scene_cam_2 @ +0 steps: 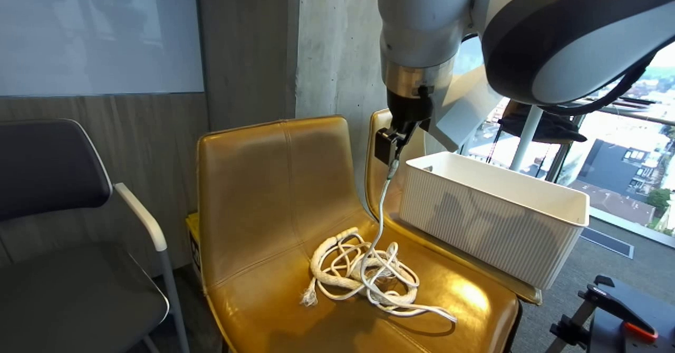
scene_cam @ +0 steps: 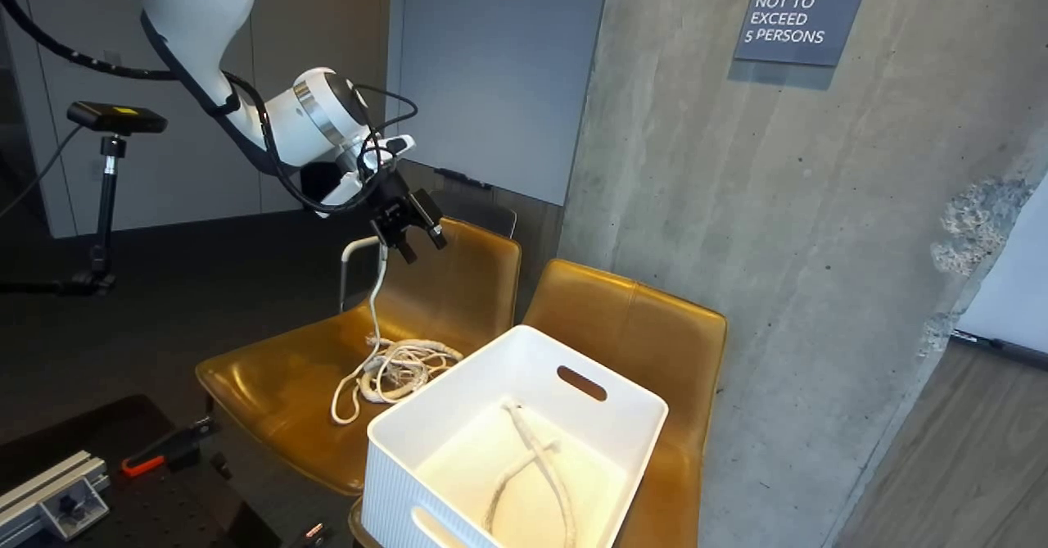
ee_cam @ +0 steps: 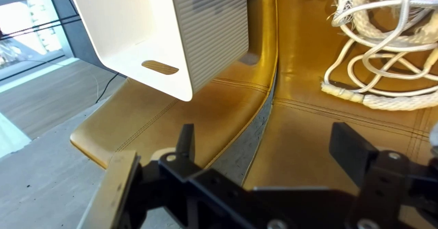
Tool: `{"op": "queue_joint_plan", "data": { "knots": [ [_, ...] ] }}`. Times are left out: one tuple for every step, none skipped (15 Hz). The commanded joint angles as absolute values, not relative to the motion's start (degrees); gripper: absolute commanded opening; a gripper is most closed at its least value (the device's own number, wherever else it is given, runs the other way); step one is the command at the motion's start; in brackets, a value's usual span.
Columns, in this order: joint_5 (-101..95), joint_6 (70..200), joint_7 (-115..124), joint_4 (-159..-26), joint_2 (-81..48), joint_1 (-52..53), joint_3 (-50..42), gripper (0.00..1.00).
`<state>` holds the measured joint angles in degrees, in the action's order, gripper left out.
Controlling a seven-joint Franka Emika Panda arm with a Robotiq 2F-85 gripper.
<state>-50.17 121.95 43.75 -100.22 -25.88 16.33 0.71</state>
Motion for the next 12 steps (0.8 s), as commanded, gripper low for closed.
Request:
{"op": "queue_joint_plan", "data": {
  "knots": [
    [-50.23, 120.26, 42.67, -99.09, -26.41, 16.29, 1.47, 1.00],
    [-51.22, 119.77, 42.46, -99.24, -26.41, 17.14, 1.67, 1.00],
    [-50.39, 120.33, 41.91, -99.16, -26.67, 16.56, 1.75, 1.00],
    [-49.09, 121.11, 41.65, -99.49, -26.36, 15.85, 1.89, 1.00],
    [-49.50, 120.48, 41.53, -99.33, -26.11, 16.20, 1.80, 1.00],
    [-49.51, 120.33, 41.05, -99.09, -26.24, 16.13, 1.82, 1.00],
    [-49.44, 120.43, 40.87, -99.02, -26.31, 15.89, 1.69, 1.00],
    [-49.08, 120.59, 40.12, -99.01, -25.71, 15.11, 1.40, 1.00],
    [-49.16, 120.52, 39.68, -99.05, -25.24, 14.64, 1.10, 1.00],
    [-49.19, 120.60, 39.09, -98.83, -25.01, 14.00, 0.81, 1.00],
    [-49.37, 120.39, 38.51, -98.50, -24.70, 13.40, 0.44, 1.00],
    [-49.27, 120.39, 37.50, -98.02, -24.56, 12.55, 0.03, 1.00]
  ]
}}
